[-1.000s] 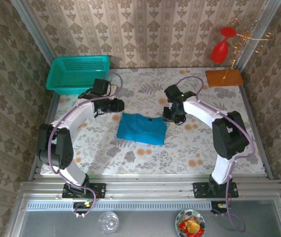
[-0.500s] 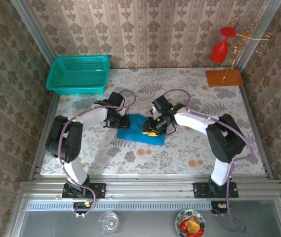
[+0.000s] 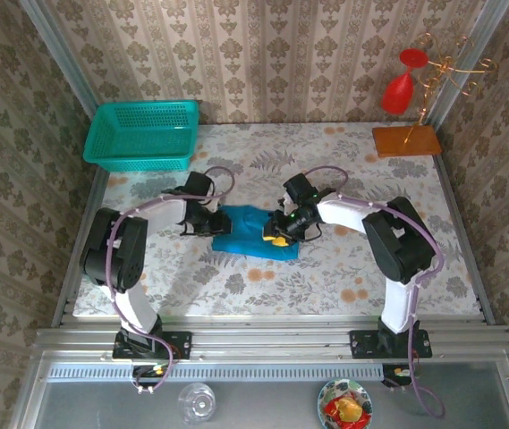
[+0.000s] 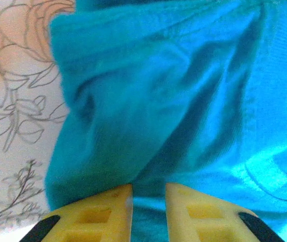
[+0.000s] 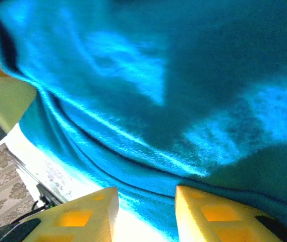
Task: Fold the inside-out t-shirt
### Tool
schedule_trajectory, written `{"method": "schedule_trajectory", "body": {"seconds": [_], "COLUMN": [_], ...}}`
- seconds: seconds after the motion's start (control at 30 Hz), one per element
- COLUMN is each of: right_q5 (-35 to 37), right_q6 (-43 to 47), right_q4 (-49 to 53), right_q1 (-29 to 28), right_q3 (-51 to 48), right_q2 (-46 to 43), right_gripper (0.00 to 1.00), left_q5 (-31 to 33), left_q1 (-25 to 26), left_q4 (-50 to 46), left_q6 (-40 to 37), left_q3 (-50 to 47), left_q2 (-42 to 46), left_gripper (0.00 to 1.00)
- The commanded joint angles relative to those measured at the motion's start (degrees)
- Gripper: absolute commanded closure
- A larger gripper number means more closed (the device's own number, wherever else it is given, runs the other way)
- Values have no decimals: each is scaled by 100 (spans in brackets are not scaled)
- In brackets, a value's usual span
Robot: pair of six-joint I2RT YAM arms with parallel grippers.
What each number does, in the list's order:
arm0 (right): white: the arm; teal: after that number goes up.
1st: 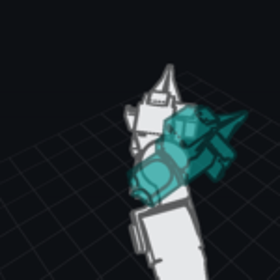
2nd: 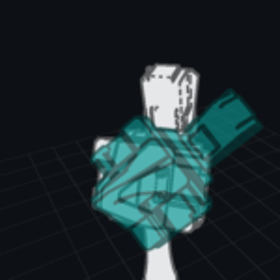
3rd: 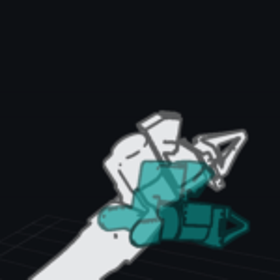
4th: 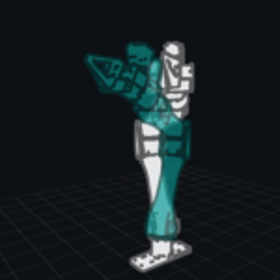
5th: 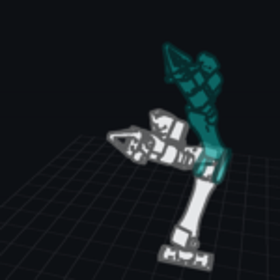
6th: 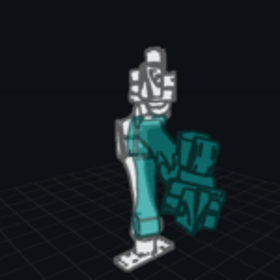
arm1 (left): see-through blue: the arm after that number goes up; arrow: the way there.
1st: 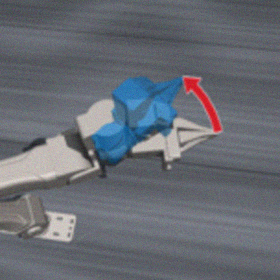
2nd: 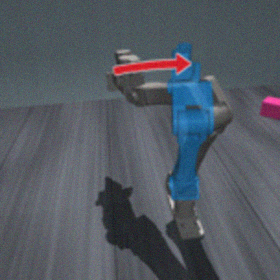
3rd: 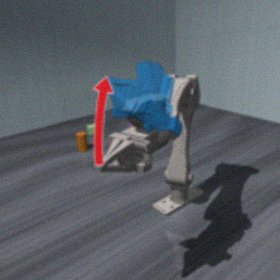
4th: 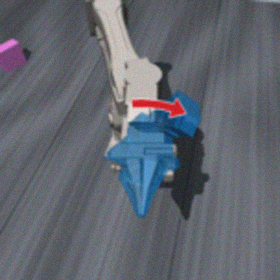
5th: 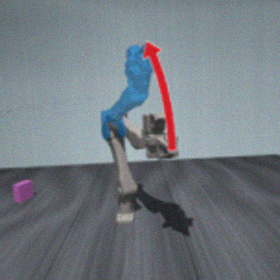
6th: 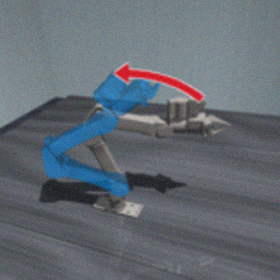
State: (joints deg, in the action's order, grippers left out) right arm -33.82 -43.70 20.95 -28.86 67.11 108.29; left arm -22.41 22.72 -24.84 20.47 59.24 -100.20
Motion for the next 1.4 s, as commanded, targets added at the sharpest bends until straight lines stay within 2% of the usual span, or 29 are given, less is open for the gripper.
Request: {"method": "schedule_trajectory", "body": {"seconds": [0.0, 0.07, 0.3, 0.5, 0.63, 0.77, 0.9, 1.03, 1.23, 1.37], "right_q5": [-265, -256, -276, -415, -322, -318, -246, -40, 408, 423], "right_q6": [11, -5, -244, -386, -591, -576, -380, -171, 145, 230], "right_q4": [43, 72, -225, -584, -874, -832, -460, -3, 611, 660], "right_q1": [38, 39, -89, -277, -295, -313, -296, -194, 175, 469], "right_q3": [129, 196, 219, 139, -67, -74, 128, 360, 391, 298], "right_q2": [-359, -400, -192, 135, 413, 446, 123, -211, -737, -771], "right_gripper": [64, 64, 69, 72, 77, 78, 78, 77, 76, 77], "left_q5": [25, -137, -502, -826, -275, -246, -429, -473, -393, -511], "left_q1": [-62, -24, 180, 266, 268, 240, 237, 195, 189, 230], "left_q4": [-278, -341, -280, 16, 135, 126, 451, 656, 155, -329], "left_q6": [113, 95, 96, 46, 77, 176, 218, 298, 59, -123], "left_q3": [127, 363, 1099, 1617, 1836, 2047, 1869, 1658, 1281, 893], "left_q2": [437, 489, -166, -1023, -1609, -2037, -1876, -1334, -168, 357], "left_gripper": [73, 81, 93, 95, 95, 96, 95, 89, 82, 84]}}
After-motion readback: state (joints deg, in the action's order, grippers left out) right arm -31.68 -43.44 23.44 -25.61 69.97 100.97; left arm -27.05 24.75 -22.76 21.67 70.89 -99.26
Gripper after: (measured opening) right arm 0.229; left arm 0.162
